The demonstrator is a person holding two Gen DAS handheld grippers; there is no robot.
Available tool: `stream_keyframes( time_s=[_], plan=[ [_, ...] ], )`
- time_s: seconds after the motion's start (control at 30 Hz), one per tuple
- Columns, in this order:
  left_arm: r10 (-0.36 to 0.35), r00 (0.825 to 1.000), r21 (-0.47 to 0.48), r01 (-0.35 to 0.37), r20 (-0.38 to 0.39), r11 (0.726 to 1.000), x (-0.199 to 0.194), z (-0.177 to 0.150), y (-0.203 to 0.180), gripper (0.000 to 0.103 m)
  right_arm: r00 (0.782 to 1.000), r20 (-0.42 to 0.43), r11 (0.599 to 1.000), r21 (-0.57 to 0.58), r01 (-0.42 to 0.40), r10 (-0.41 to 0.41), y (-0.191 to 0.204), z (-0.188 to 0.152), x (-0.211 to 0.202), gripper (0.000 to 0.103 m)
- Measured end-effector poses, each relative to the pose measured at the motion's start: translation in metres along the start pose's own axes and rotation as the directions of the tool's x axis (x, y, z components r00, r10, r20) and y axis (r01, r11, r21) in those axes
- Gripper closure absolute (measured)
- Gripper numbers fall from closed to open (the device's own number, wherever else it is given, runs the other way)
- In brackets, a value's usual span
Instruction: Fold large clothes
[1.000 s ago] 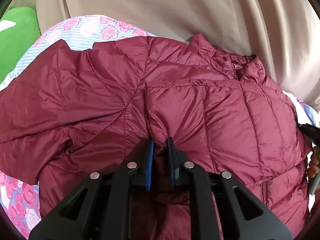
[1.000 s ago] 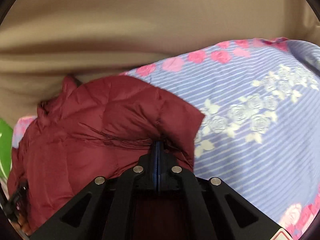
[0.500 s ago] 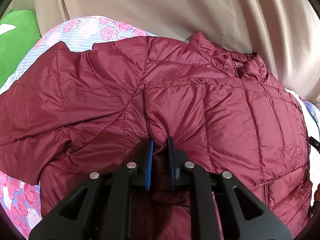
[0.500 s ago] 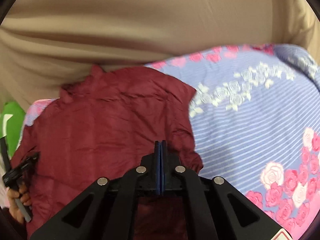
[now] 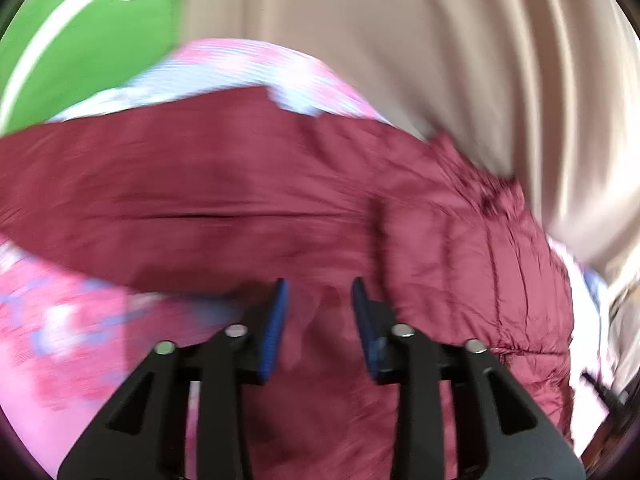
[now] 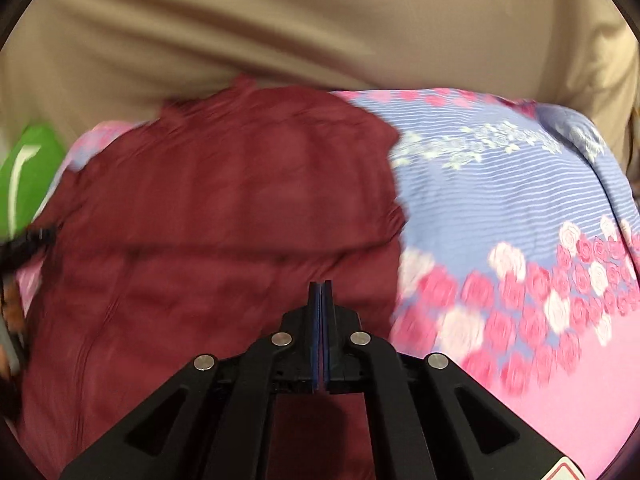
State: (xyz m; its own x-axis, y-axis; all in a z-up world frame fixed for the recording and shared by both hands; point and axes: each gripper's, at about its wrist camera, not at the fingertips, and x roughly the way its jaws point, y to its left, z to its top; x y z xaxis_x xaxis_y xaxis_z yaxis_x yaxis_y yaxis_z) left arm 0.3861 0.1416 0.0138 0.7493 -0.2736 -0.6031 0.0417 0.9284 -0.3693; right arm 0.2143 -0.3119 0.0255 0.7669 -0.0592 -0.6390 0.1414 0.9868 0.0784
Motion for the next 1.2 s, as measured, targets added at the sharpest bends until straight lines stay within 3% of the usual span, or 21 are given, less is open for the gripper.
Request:
stream_keyframes(
  time_s=[0.13, 0.23, 0.33, 0.43, 0.53, 0.63, 0.73, 0.8, 0.87, 1.0, 1.1, 1.2],
  plan=[
    [0.092, 0.995, -0.145, -0.087, 0.032, 0.986, -0.041, 0.009, 0.08, 0.062, 0.998, -0.029, 0.996, -0.058, -0.061, 0.059, 0.023, -0.037, -0.022, 0.099],
    [0.185, 0.982, -0.284, -0.167, 0.039, 0.944, -0.062, 0.019, 0.148, 0.062, 0.995, -0.056, 0.994, -0.066, -0.091, 0.087, 0.036, -0.058, -0.029, 0.099],
    [0.287, 0.957, -0.394, -0.247, 0.046, 0.886, -0.078, 0.025, 0.209, 0.062, 0.993, -0.065, 0.992, -0.079, -0.099, 0.094, 0.047, -0.075, -0.032, 0.096],
    [0.317, 0.947, -0.473, -0.258, 0.049, 0.843, -0.082, 0.031, 0.248, 0.062, 0.992, -0.068, 0.992, -0.068, -0.108, 0.104, 0.048, -0.089, -0.029, 0.089],
    [0.295, 0.954, -0.563, -0.215, 0.053, 0.798, -0.081, 0.032, 0.281, 0.063, 0.992, -0.061, 0.993, -0.045, -0.11, 0.108, 0.044, -0.095, -0.024, 0.089],
    [0.258, 0.964, -0.607, -0.165, 0.068, 0.778, -0.072, 0.038, 0.292, 0.064, 0.992, -0.056, 0.993, -0.025, -0.118, 0.116, 0.042, -0.097, -0.024, 0.089],
    [0.222, 0.971, -0.613, -0.125, 0.084, 0.78, -0.06, 0.047, 0.288, 0.072, 0.99, -0.057, 0.992, -0.003, -0.127, 0.127, 0.038, -0.096, -0.023, 0.089],
    [0.213, 0.972, -0.597, -0.115, 0.096, 0.794, -0.061, 0.055, 0.282, 0.103, 0.99, -0.058, 0.991, 0.006, -0.13, 0.13, 0.037, -0.097, -0.023, 0.088],
    [0.222, 0.966, -0.566, -0.109, 0.135, 0.817, -0.067, 0.065, 0.266, 0.103, 0.99, -0.057, 0.992, 0.009, -0.129, 0.13, 0.037, -0.096, -0.023, 0.088],
    [0.188, 0.952, -0.43, -0.069, 0.242, 0.9, -0.092, 0.094, 0.205, 0.103, 0.989, -0.064, 0.991, 0.017, -0.135, 0.135, 0.037, -0.097, -0.022, 0.087],
    [0.091, 0.946, -0.26, -0.007, 0.312, 0.966, -0.111, 0.111, 0.126, 0.103, 0.988, -0.064, 0.991, 0.017, -0.136, 0.137, 0.038, -0.097, -0.022, 0.085],
    [-0.056, 0.942, -0.06, 0.08, 0.331, 0.995, -0.116, 0.116, 0.026, 0.103, 0.988, -0.063, 0.99, 0.02, -0.142, 0.143, 0.037, -0.096, -0.022, 0.084]
  ],
)
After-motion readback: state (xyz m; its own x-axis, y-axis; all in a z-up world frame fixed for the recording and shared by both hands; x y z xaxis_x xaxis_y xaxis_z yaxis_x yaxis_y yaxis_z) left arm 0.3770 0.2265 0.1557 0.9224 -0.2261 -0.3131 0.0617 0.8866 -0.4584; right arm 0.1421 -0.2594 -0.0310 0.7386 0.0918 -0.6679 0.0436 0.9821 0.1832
